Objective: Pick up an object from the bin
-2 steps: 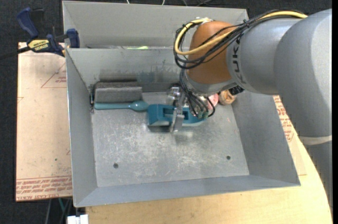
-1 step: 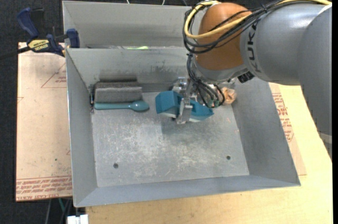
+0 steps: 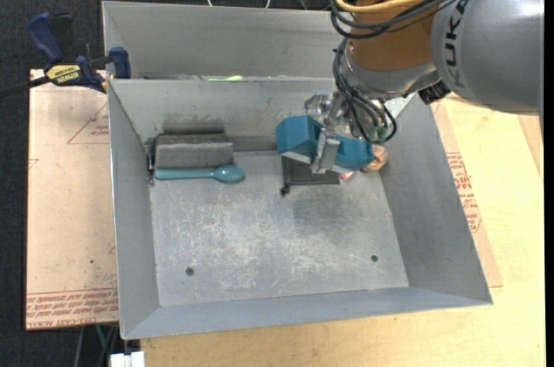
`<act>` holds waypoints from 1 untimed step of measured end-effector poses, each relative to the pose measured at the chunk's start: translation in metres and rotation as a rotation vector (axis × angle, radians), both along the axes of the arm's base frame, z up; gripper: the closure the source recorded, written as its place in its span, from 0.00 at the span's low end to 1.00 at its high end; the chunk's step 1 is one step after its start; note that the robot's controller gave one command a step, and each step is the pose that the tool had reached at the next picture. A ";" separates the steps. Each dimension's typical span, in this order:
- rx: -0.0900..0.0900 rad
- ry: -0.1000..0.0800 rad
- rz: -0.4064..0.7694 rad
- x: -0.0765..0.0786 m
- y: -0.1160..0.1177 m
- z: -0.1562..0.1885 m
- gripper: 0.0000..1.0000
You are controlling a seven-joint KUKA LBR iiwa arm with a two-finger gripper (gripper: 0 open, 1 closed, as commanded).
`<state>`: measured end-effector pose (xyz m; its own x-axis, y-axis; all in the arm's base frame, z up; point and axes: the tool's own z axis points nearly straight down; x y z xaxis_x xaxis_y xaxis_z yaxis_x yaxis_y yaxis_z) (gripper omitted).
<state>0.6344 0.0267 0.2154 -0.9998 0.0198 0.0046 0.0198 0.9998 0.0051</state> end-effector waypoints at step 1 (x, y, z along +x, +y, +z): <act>-0.001 0.003 0.007 0.003 -0.002 0.015 1.00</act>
Offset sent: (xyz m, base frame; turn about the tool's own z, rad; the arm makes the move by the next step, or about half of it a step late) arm -0.0275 0.0000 -0.0535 -0.3631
